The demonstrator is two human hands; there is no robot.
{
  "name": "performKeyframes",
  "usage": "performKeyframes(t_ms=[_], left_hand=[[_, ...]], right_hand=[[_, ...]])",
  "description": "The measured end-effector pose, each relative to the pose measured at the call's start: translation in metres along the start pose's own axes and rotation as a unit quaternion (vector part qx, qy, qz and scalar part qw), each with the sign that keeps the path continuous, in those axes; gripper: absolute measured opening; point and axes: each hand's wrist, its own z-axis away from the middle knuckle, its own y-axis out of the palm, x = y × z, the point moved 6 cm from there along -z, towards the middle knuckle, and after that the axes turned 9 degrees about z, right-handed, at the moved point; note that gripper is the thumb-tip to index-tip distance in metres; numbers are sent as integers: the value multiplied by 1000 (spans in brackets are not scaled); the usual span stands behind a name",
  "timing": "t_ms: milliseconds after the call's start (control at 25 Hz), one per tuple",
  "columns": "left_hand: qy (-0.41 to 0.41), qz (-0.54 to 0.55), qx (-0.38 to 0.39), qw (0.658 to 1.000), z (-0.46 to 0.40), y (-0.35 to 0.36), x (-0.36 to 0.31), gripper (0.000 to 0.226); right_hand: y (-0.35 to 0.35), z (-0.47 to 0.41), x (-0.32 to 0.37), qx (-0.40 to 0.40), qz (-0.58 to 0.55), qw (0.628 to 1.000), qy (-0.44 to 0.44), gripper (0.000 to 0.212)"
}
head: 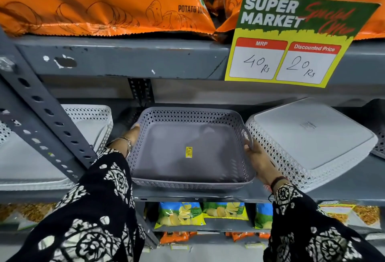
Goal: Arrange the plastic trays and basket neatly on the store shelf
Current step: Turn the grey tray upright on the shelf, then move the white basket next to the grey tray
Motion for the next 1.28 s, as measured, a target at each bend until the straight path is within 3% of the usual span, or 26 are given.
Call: performKeyframes(t_ms=[80, 160, 280, 360, 600, 760, 840, 960, 1200, 1280], left_hand=[[-13, -2, -14, 1000, 0, 0, 1, 82], [8, -27, -63, 998, 17, 2, -11, 78], [95, -172, -195, 961, 44, 15, -45, 68], [166, -192, -188, 949, 60, 60, -71, 66], [260, -79, -162, 949, 128, 226, -86, 61], [291, -22, -193, 937, 157, 299, -84, 48], [262, 3, -162, 951, 149, 323, -73, 47], [137, 38, -113, 983, 133, 346, -42, 57], [22, 84, -42, 995, 133, 365, -15, 63], [23, 113, -8, 993, 137, 370, -14, 65]], right_hand=[[-2, 4, 13, -8, -12, 1000, -21, 31], [-11, 6, 31, -18, -18, 999, -43, 47], [-47, -2, 61, -57, 11, 994, -90, 55], [-96, -10, 70, -92, 17, 990, -106, 52], [-260, -45, 38, -173, 48, 982, -61, 44], [-340, -62, 19, -180, 230, 956, -34, 38], [-355, -70, 9, -151, 262, 953, -18, 42], [-354, -87, -5, -76, 315, 946, -11, 48], [-345, -111, -20, 8, 297, 954, 30, 55], [-343, -114, -27, 22, 294, 955, 44, 55]])
